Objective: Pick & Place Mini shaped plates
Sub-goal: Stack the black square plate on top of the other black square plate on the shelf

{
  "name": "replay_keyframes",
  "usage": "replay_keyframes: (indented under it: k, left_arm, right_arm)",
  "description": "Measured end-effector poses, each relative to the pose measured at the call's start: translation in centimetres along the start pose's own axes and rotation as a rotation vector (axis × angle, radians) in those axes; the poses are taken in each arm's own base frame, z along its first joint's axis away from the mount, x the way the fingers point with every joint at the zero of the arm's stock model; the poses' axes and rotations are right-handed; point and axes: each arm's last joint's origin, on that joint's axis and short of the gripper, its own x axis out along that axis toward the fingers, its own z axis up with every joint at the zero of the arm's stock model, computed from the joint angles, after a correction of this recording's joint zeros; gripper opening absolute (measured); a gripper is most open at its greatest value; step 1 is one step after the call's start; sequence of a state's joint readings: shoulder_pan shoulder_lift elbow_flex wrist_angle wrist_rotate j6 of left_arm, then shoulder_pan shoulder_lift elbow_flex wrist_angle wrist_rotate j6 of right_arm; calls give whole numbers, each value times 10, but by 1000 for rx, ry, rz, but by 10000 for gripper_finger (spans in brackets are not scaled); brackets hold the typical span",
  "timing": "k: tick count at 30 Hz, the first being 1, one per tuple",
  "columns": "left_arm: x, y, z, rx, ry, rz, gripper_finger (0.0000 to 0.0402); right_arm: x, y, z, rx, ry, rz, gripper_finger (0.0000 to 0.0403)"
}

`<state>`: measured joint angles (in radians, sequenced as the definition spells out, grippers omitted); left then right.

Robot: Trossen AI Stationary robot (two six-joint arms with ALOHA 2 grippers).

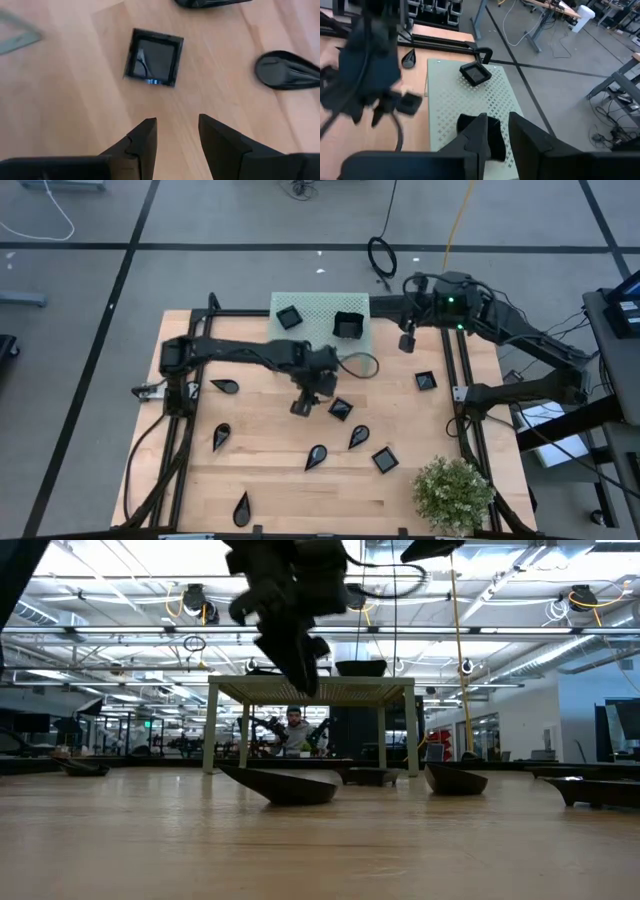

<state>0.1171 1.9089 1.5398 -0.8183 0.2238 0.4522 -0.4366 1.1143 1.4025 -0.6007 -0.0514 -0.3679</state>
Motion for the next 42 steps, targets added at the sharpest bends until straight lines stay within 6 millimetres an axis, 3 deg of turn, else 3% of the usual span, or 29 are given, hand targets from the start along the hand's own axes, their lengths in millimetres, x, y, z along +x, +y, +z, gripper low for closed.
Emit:
replay_keyframes:
  k: [5,9,16,23,34,42]
  left_arm:
    - [37,-4,8,143,16,37,150]
    - [52,-8,13,269,6,57,150]
    - [66,-9,23,318,-68,92,150]
    - [73,-9,26,217,-123,39,149]
    - [105,-4,12,211,-24,22,149]
    - [112,4,6,112,6,20,136]
  right_arm:
    - [-12,2,-3,16,22,9,66]
    - [-15,3,-6,17,45,16,66]
    - [-15,4,-8,15,73,26,66]
    - [-15,4,-9,12,76,27,66]
    - [-15,5,-11,14,98,36,66]
    - [-15,5,-11,14,101,38,66]
